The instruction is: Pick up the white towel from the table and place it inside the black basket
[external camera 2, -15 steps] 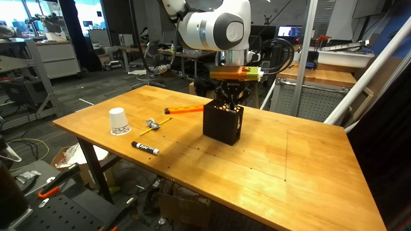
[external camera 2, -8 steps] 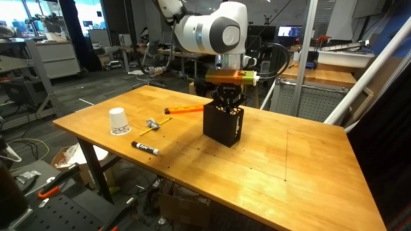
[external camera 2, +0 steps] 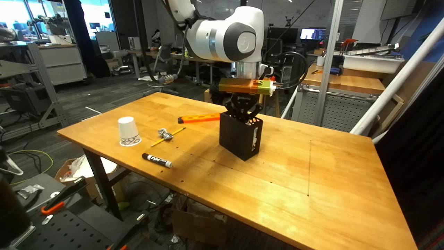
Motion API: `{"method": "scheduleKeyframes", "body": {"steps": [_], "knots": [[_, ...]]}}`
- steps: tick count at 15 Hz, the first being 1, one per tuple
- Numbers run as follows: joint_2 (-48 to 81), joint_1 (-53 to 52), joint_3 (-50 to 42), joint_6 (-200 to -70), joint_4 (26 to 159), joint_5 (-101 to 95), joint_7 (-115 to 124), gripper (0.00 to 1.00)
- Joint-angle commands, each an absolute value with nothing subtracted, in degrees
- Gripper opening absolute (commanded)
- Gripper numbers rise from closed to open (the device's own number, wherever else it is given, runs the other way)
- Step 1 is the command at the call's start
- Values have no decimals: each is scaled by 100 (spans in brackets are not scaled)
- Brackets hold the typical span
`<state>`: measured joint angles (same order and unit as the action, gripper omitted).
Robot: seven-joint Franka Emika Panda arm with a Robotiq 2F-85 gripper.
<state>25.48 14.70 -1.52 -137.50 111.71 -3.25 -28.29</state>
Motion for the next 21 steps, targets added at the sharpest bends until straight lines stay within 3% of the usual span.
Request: {"method": "scheduleKeyframes", "body": {"steps": [1, 9, 21], "knots": [[2602, 1445, -93, -13646, 11077, -170, -2828, 2], [2807, 1431, -66, -13641, 10932, -44, -2658, 2], [3001, 545, -580, -13537, 10589, -781, -252, 1]]}}
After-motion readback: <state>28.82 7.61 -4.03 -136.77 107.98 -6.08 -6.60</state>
